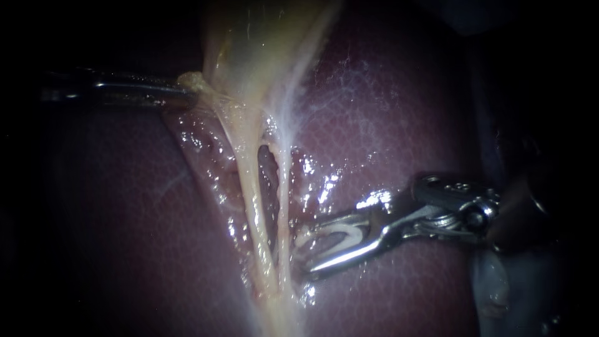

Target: Clipping first clip left tube

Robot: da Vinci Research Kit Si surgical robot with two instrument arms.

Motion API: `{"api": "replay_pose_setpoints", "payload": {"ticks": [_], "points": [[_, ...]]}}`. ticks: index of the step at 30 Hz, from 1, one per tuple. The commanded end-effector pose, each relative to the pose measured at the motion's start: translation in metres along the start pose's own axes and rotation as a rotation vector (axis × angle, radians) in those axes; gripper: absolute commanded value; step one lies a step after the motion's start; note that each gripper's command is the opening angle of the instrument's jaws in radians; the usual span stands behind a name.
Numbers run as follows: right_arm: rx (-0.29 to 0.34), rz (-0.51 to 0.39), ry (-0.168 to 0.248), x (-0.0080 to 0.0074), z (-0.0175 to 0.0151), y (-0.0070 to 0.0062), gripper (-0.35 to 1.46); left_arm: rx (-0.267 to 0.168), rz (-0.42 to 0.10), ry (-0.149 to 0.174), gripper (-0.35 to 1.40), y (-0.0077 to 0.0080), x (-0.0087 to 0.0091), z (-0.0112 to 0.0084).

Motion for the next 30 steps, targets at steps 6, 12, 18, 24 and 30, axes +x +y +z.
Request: {"api": "replay_pose_setpoints", "payload": {"ticks": [6,12,18,24,30], "points": [[0.016,-0.003,0.023,0.0013,-0.0001,-0.0009,0.50,0.000,0.000,0.000,-0.35,0.0000,0.0000,0.0000],[0.040,-0.004,0.060,0.0024,0.0005,-0.0009,0.50,0.000,0.000,0.000,-0.35,0.0000,0.0000,0.0001],[0.045,-0.009,0.064,0.0020,0.0018,0.0001,0.50,0.000,0.000,0.000,-0.35,0.0000,0.0000,0.0001],[0.045,-0.017,0.058,0.0007,0.0025,0.0015,0.50,-0.001,0.000,0.000,-0.35,0.0000,0.0000,0.0001],[0.041,-0.032,0.054,-0.0005,0.0032,0.0038,0.50,-0.001,0.000,0.000,-0.35,0.0000,0.0000,0.0002]]}}
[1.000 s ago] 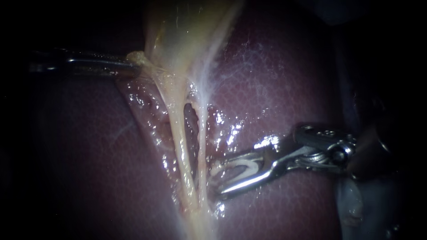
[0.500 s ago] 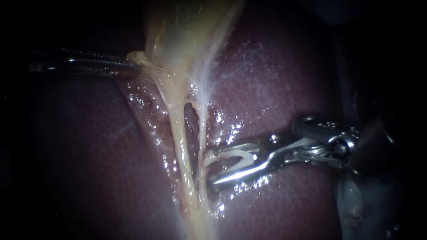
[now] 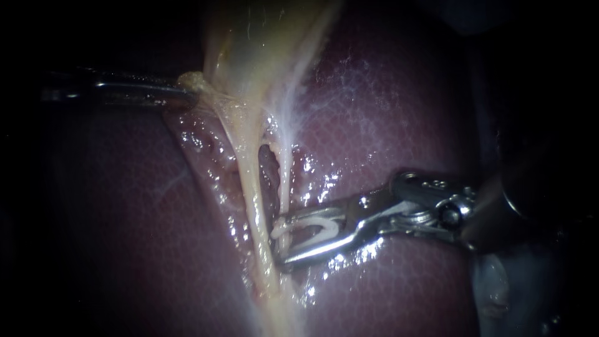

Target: Clipping first clip left tube

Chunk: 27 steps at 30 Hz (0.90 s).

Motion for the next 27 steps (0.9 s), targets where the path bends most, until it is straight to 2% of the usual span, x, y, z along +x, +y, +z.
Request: {"api": "replay_pose_setpoints", "payload": {"ticks": [1,5,9,17,27], "points": [[-0.001,-0.007,-0.001,-0.0002,0.0001,0.0004,0.50,0.000,0.000,0.000,-0.35,0.0000,0.0000,0.0000],[0.000,-0.002,-0.006,-0.0011,0.0008,0.0020,0.50,0.000,0.000,0.000,-0.35,0.0000,0.0000,0.0000],[0.002,-0.005,-0.010,-0.0015,0.0012,0.0027,0.50,0.000,0.000,0.000,-0.35,0.0000,0.0000,0.0000],[0.012,-0.003,-0.015,-0.0011,0.0021,0.0029,0.50,0.000,0.000,0.000,-0.35,0.0000,0.0000,0.0000],[0.058,-0.005,-0.002,-0.0004,0.0044,0.0020,0.50,0.000,0.000,0.000,-0.35,0.0000,0.0000,0.0001]]}}
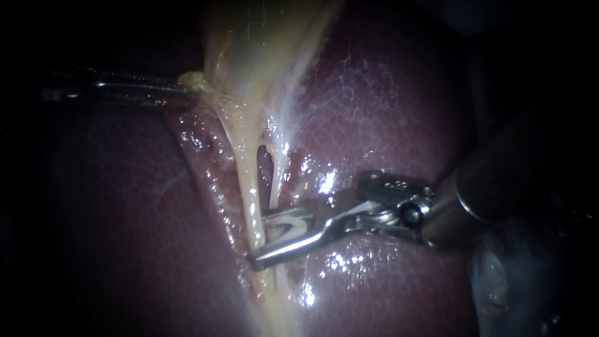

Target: Clipping first clip left tube

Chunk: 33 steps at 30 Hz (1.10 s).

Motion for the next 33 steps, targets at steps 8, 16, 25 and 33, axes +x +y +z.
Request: {"api": "replay_pose_setpoints", "payload": {"ticks": [8,16,25,33], "points": [[0.051,-0.009,0.016,0.0005,0.0016,-0.0008,0.50,-0.001,0.000,0.000,-0.35,0.0000,0.0000,0.0001],[0.090,-0.002,0.046,0.0008,0.0024,-0.0009,0.50,-0.001,0.000,0.000,-0.35,0.0000,0.0000,0.0001],[0.146,-0.006,0.050,0.0011,0.0032,-0.0026,0.50,-0.001,0.000,0.000,-0.35,0.0001,0.0000,0.0002],[0.163,0.002,0.055,0.0026,0.0031,-0.0057,0.48,-0.001,0.000,0.000,-0.35,0.0002,0.0000,0.0002]]}}
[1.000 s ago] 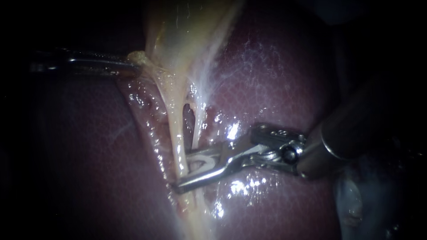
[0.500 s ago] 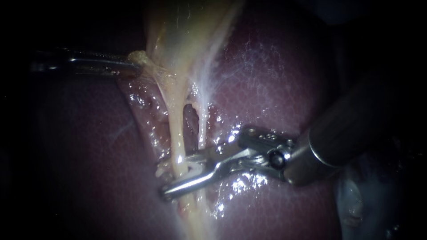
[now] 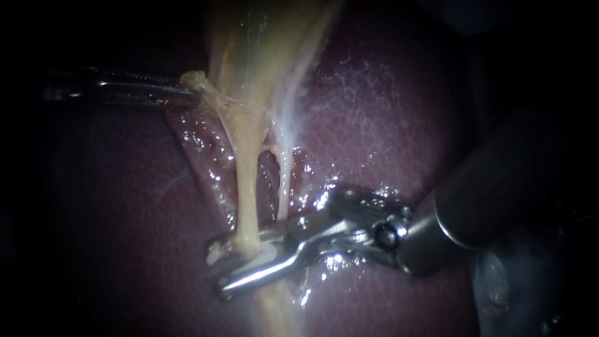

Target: Clipping first clip left tube

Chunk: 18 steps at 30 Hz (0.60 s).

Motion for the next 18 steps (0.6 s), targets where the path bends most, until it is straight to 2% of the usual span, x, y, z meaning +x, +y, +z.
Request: {"api": "replay_pose_setpoints", "payload": {"ticks": [1,6,18], "points": [[0.001,0.002,0.000,0.0002,-0.0001,-0.0003,0.48,0.000,0.000,0.000,-0.35,0.0000,0.0000,0.0000],[0.005,0.007,0.001,0.0008,-0.0008,-0.0008,0.40,0.000,0.000,0.000,-0.35,0.0001,0.0000,0.0000],[0.004,0.008,0.004,0.0010,-0.0022,-0.0005,-0.21,0.000,0.000,0.000,-0.35,0.0000,0.0001,0.0001]]}}
